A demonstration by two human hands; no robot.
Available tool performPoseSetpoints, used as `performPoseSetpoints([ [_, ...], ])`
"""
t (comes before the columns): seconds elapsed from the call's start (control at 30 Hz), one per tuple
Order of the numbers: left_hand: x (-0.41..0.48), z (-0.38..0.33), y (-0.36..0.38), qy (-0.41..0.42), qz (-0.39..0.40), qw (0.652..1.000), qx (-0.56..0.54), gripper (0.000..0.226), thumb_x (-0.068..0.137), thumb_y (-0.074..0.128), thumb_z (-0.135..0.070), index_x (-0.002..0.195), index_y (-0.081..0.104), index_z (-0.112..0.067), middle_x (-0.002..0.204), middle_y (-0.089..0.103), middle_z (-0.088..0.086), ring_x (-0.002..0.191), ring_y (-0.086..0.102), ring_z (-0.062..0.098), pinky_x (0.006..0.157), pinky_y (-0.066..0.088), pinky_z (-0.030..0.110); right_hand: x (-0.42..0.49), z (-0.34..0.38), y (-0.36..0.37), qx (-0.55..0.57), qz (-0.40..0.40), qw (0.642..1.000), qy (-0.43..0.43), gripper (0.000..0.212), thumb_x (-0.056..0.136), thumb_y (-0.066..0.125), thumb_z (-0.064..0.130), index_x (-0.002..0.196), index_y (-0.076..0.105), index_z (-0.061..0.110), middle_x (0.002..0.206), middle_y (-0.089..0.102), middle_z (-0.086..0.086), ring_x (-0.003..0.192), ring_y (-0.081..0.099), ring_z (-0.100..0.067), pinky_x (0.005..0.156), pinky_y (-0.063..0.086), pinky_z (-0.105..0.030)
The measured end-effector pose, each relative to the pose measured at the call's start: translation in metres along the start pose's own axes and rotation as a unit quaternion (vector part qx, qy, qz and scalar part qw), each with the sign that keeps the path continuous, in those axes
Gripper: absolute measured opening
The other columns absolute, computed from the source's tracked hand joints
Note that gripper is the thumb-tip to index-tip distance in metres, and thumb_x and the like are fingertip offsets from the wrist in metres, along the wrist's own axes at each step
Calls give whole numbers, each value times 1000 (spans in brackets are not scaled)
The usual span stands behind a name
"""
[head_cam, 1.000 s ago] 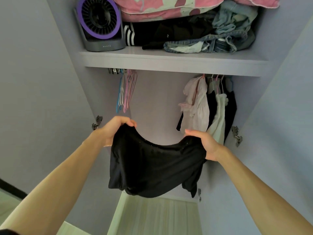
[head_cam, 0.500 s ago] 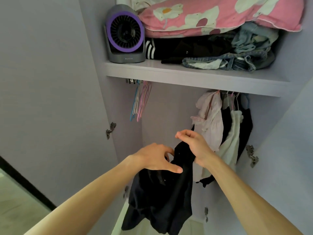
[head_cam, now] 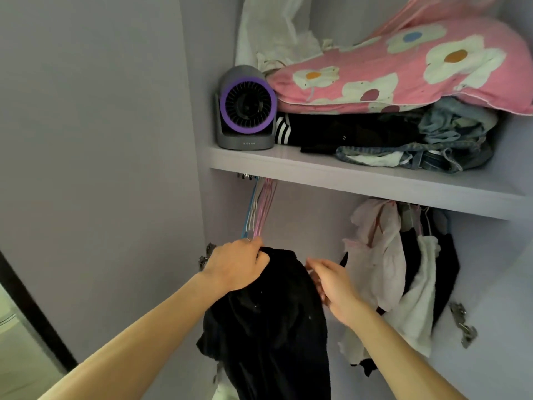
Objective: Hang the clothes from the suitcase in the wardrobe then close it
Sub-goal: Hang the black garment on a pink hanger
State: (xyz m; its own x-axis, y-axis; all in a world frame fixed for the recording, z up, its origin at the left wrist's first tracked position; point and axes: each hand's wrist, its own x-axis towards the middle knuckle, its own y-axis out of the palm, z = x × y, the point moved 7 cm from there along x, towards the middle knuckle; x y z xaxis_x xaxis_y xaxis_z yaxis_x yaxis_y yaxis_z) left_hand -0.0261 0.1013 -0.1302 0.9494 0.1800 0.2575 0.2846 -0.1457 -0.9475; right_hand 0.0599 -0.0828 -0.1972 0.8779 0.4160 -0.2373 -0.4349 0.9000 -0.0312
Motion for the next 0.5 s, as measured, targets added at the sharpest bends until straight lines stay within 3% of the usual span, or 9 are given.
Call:
performPoseSetpoints([
  [0.1,13,22,-34,71,-113,969,206,27,87,71,-28,76,53,-10,59,52,3,35,47,27,40,20,21,24,13,20,-51,-9,999,-4,14,98,57,23,91,60,11,71,51,-1,53,43,-11,45,33,-21],
  [0.17,28,51,-54,78,-162,948,264,32,82,75,-21,62,54,-9,49,47,4,24,37,22,41,12,15,48,25,35,-85,-16,996,-12,13,98,58,23,94,62,12,77,56,-1,56,48,-12,46,37,-21],
  [0.23,39,78,-69,71,-170,934,307,29,85,62,-24,61,56,-8,53,51,7,24,39,22,39,21,20,72,34,48,-131,-23,991,-22,13,97,58,24,97,62,12,81,60,-2,59,53,-12,49,42,-22],
  [0.4,45,134,-79,66,-131,867,476,21,62,82,-12,69,63,-10,77,68,13,36,50,22,60,33,35,139,45,80,-248,-35,966,-60,11,94,54,22,88,54,13,83,60,-8,73,64,-24,55,49,-28],
  [0.5,40,149,-67,92,-146,855,488,21,63,78,-7,66,57,-10,68,62,11,37,44,22,68,29,40,180,32,98,-283,-44,957,-56,19,95,56,29,107,53,14,103,64,-10,89,69,-27,64,57,-34],
])
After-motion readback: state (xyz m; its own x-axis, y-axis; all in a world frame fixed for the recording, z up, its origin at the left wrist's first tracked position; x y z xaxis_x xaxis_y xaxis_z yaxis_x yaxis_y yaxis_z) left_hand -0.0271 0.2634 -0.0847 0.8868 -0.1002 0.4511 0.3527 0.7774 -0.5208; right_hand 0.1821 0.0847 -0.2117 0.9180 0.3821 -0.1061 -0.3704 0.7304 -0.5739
